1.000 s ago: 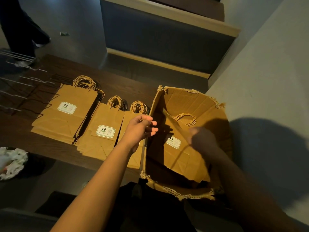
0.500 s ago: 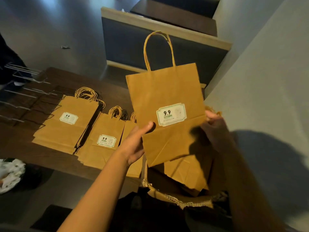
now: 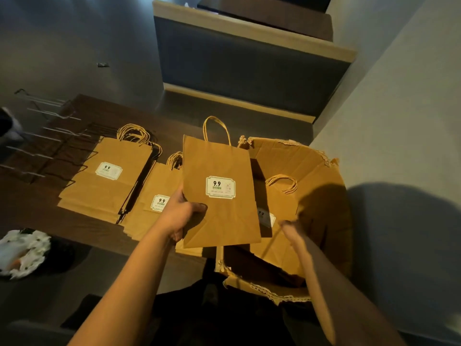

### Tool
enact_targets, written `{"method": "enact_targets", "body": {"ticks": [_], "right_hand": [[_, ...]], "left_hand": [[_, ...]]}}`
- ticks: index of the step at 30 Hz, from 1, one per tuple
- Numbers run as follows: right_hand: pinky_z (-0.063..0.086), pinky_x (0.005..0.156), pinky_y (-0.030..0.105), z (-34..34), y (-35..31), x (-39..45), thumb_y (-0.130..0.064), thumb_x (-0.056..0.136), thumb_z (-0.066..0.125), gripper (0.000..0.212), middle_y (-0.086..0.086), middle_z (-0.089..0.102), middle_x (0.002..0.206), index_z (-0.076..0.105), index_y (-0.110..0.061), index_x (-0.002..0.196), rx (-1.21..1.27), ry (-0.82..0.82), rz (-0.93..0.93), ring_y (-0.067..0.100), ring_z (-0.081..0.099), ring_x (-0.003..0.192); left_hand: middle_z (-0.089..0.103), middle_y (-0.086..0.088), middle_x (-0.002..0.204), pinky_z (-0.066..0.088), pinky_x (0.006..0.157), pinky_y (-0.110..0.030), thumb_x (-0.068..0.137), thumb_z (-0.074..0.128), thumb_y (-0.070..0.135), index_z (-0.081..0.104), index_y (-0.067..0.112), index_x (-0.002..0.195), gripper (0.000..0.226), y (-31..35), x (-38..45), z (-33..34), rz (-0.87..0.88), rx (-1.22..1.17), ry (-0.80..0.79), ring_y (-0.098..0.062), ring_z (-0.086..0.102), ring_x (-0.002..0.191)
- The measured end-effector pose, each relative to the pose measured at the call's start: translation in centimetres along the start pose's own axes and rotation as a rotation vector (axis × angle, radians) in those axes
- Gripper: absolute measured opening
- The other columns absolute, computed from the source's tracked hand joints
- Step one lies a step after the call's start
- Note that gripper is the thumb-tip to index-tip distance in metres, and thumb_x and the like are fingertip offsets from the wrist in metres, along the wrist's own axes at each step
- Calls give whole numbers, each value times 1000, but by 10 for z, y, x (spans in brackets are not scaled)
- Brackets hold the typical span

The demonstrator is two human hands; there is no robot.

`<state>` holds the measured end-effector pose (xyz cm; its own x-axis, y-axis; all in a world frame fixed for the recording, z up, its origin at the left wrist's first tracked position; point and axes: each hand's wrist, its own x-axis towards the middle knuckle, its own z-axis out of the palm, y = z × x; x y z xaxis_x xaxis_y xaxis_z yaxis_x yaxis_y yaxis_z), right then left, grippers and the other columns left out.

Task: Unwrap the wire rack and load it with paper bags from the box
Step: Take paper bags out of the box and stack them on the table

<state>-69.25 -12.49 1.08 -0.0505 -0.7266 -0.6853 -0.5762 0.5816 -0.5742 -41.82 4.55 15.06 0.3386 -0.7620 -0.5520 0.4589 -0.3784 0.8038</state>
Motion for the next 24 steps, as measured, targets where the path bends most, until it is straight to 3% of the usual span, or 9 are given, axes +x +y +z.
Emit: {"method": "enact_targets", "body": {"ticks": [3, 6, 9, 11, 14, 18, 20, 24], "right_hand": [[40, 112, 41, 5, 35, 27, -35, 95, 66, 65, 17, 45, 151, 42, -8, 149, -223, 119, 137, 35, 42, 139], [37, 113, 50, 18, 37, 31, -45, 83, 77, 96, 18, 29, 157, 24, -15, 156, -271, 206, 157, 42, 31, 144], [44, 103, 46, 34, 27, 21, -23, 87, 78, 89, 20, 25, 152, 20, -14, 153, -184, 195, 147, 43, 38, 136], [44, 104, 46, 39, 29, 23, -15, 85, 79, 87, 20, 23, 152, 21, -14, 151, -143, 219, 147, 44, 38, 135], [44, 106, 47, 33, 36, 29, -22, 78, 86, 91, 21, 31, 151, 30, -10, 150, -108, 278, 174, 44, 40, 135], [47, 104, 43, 15, 32, 26, -37, 91, 71, 58, 18, 53, 140, 49, -8, 137, -277, 336, 84, 37, 52, 128], [43, 104, 42, 9, 29, 29, -29, 97, 66, 46, 17, 54, 138, 52, -7, 135, -295, 268, 41, 36, 52, 129], [51, 93, 40, -8, 29, 43, -18, 85, 79, 30, 11, 65, 119, 63, -8, 108, -228, 288, -35, 29, 59, 104]], "left_hand": [[73, -6, 115, 58, 86, -40, 90, 53, -21, 56, 25, 123, 57, -4, -2, -5, -1, -20, -14, -26, 69, 107], [75, -5, 109, 58, 89, -40, 90, 50, -23, 57, 23, 121, 56, -8, -4, -11, 6, -26, -15, -24, 72, 102], [75, -5, 107, 59, 78, -34, 90, 52, -22, 57, 23, 119, 54, -9, -5, -16, 4, -15, -4, -21, 74, 95], [74, -7, 110, 57, 82, -37, 90, 53, -20, 56, 23, 117, 51, -10, -5, -18, -4, -22, 15, -24, 71, 100], [73, -10, 115, 54, 94, -47, 89, 57, -18, 57, 23, 119, 51, -13, -6, -21, -13, -33, 32, -31, 69, 109], [72, -11, 117, 55, 89, -44, 89, 56, -18, 57, 21, 121, 51, -17, -5, -24, -34, -59, 52, -31, 68, 110], [72, -11, 119, 55, 87, -44, 88, 58, -17, 56, 20, 124, 51, -18, -2, -24, -38, -53, 57, -32, 67, 111], [73, -14, 119, 55, 84, -42, 88, 57, -18, 55, 12, 132, 54, -21, 1, -26, -41, -60, 55, -34, 68, 111]]}}
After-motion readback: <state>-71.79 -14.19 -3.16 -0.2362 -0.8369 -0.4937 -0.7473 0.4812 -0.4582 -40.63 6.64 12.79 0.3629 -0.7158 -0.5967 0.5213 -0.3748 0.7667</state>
